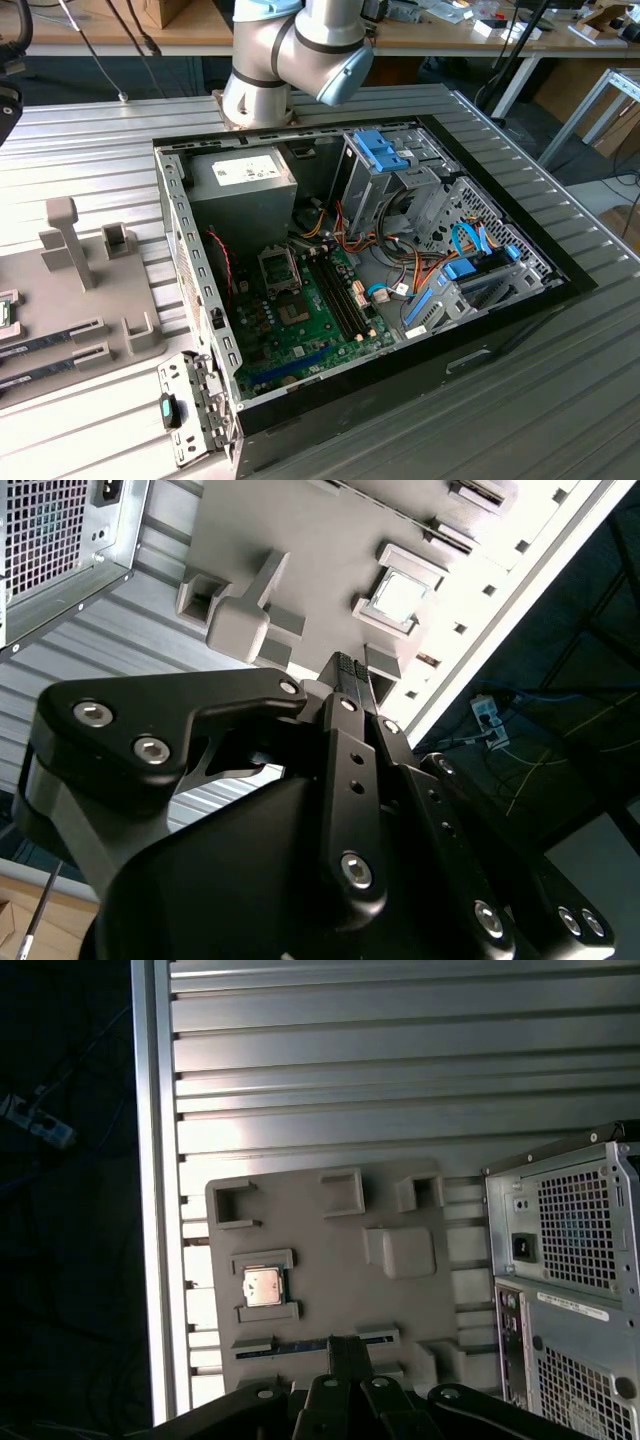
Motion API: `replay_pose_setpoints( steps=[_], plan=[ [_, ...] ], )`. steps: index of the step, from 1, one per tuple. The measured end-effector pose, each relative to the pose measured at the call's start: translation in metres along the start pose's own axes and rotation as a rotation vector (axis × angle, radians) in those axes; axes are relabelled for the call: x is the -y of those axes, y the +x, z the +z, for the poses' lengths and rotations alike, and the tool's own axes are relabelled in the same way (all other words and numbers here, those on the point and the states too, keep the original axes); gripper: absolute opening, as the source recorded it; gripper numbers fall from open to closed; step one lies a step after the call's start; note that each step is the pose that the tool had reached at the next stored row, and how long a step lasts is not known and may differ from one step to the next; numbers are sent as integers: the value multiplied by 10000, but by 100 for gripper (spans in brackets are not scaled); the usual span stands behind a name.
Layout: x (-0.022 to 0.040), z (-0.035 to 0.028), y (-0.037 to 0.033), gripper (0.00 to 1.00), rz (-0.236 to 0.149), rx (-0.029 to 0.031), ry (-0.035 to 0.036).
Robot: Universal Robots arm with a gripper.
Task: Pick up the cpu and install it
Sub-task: 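Reach for the cpu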
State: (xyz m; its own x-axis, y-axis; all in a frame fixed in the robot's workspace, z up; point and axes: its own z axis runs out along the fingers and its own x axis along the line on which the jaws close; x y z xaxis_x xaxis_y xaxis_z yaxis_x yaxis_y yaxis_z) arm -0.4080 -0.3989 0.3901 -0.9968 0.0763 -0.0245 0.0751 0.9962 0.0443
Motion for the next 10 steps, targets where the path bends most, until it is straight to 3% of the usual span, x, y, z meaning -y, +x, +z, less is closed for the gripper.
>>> replay_pose_setpoints(
  steps=[10],
  plan=[
    [5,2,63,11,0,0,0]
  ],
)
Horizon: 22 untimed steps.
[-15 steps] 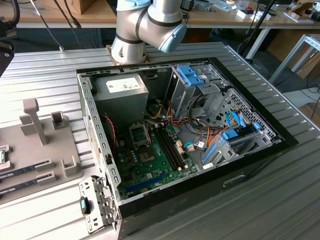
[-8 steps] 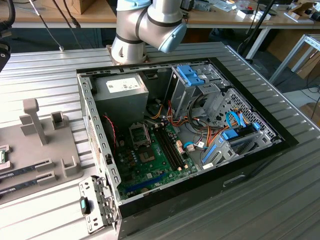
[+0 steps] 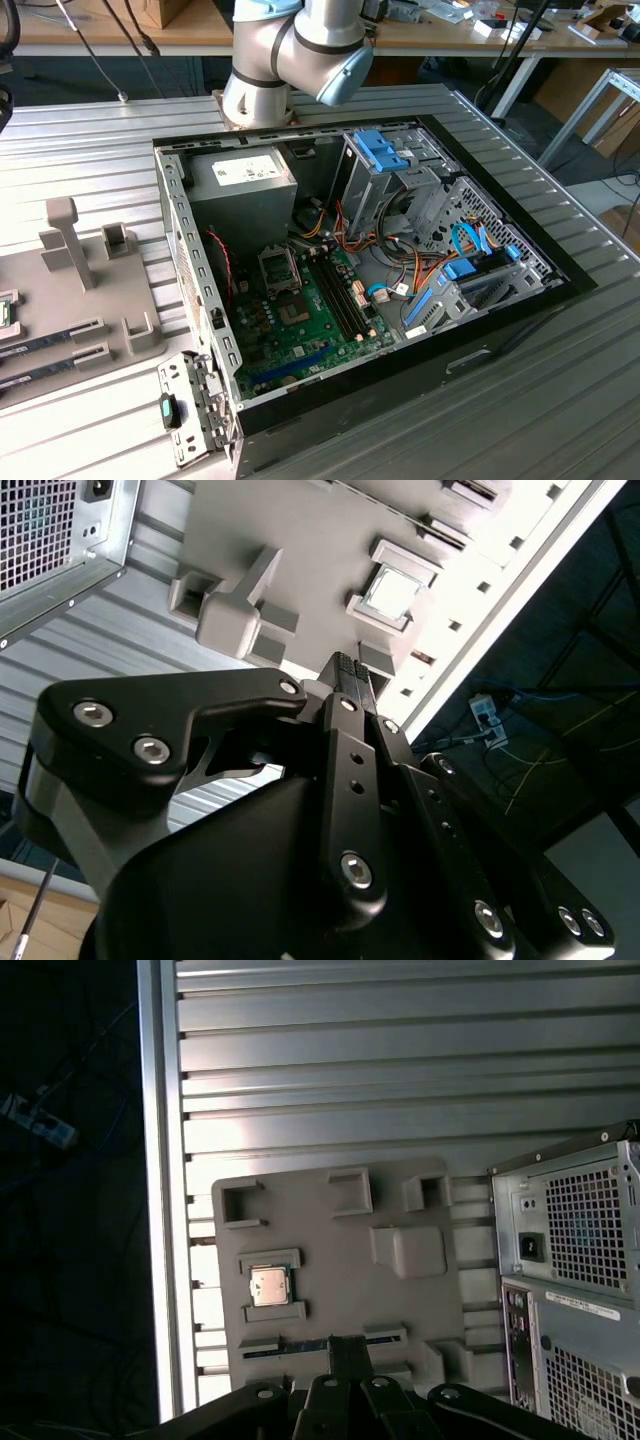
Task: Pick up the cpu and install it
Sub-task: 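Reach for the cpu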
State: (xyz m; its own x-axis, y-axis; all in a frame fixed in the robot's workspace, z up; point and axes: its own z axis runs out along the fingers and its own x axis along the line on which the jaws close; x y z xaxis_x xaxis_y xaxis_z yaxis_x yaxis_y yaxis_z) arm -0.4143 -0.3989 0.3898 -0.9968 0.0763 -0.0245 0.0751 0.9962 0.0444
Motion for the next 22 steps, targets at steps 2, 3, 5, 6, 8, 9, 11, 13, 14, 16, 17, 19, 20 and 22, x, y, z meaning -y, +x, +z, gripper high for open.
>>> replay_pose_setpoints(
  steps=[2,3,5,6,8,9,11,13,14,16,17,19,20,22],
  plan=[
    [1,0,10,11,-1,0,0],
    [5,0,63,11,0,0,0],
    [14,60,119,11,0,-1,0],
    [14,64,121,11,-1,-1,0],
    [15,70,124,11,0,-2,1],
    [15,72,125,11,-1,-1,0],
    [15,79,127,11,-1,0,0],
    [16,92,129,11,-1,-1,0],
    [16,96,130,11,0,-1,0],
    [16,101,130,11,0,-1,0],
    [16,103,130,11,-1,0,0],
    [17,107,130,11,0,-1,0],
    [17,108,130,11,-1,-1,0],
    [17,113,130,11,-1,0,0]
  ],
)
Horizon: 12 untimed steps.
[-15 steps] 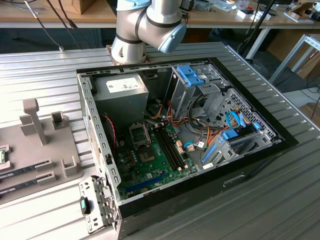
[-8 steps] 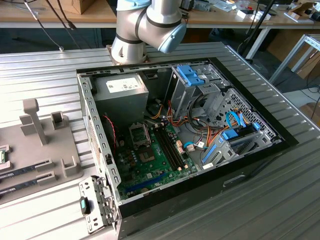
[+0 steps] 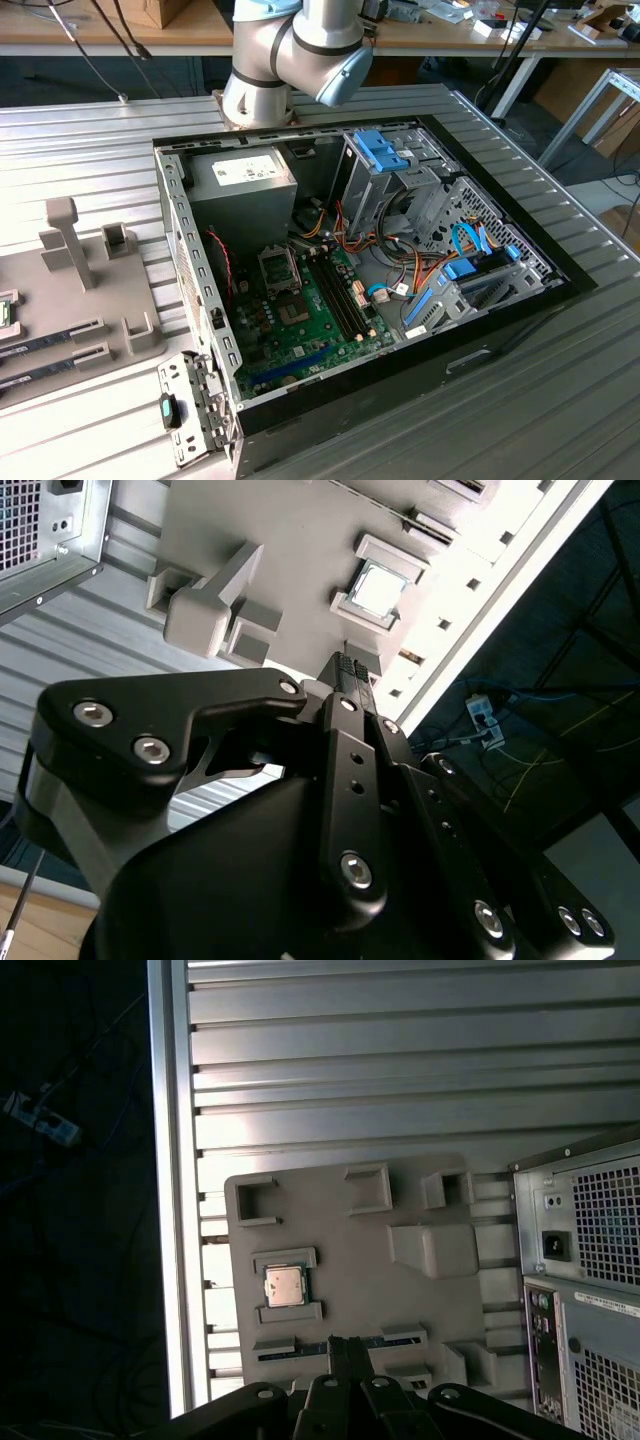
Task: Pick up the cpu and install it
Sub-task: 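Reach for the cpu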
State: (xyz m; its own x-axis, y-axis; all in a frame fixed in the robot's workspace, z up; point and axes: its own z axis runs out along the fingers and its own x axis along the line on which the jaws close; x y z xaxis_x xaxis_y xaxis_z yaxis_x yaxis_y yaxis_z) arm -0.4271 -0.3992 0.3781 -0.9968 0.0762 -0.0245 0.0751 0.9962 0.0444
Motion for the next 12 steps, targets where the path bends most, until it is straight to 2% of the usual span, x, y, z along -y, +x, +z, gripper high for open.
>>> replay_pose_setpoints(
  steps=[8,10,12],
  plan=[
    [1,18,0,11,0,-1,1],
    [2,46,5,11,0,0,0],
    [3,49,7,11,0,0,1]
  ],
)
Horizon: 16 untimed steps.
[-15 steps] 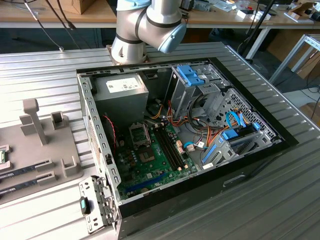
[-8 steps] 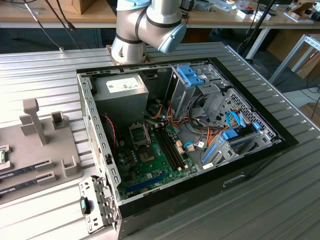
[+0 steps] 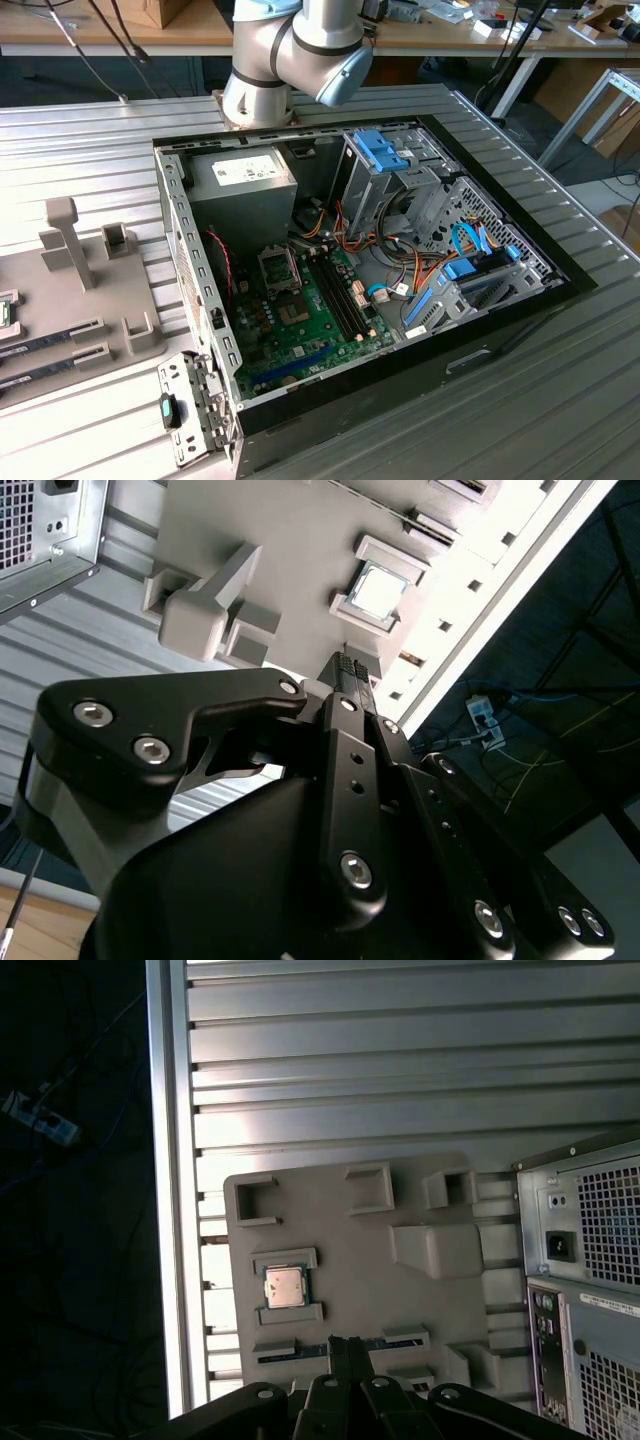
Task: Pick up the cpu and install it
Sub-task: 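Reach for the cpu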
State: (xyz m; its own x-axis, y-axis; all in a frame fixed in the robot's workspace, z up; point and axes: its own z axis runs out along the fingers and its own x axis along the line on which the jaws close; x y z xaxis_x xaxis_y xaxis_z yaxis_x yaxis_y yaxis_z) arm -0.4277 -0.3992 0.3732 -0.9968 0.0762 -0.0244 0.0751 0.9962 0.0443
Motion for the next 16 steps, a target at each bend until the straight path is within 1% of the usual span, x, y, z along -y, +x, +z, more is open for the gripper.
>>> replay_pose_setpoints(
  steps=[10,16],
  plan=[
    [2,25,9,11,0,0,0],
    [6,60,28,11,0,1,-1]
  ],
)
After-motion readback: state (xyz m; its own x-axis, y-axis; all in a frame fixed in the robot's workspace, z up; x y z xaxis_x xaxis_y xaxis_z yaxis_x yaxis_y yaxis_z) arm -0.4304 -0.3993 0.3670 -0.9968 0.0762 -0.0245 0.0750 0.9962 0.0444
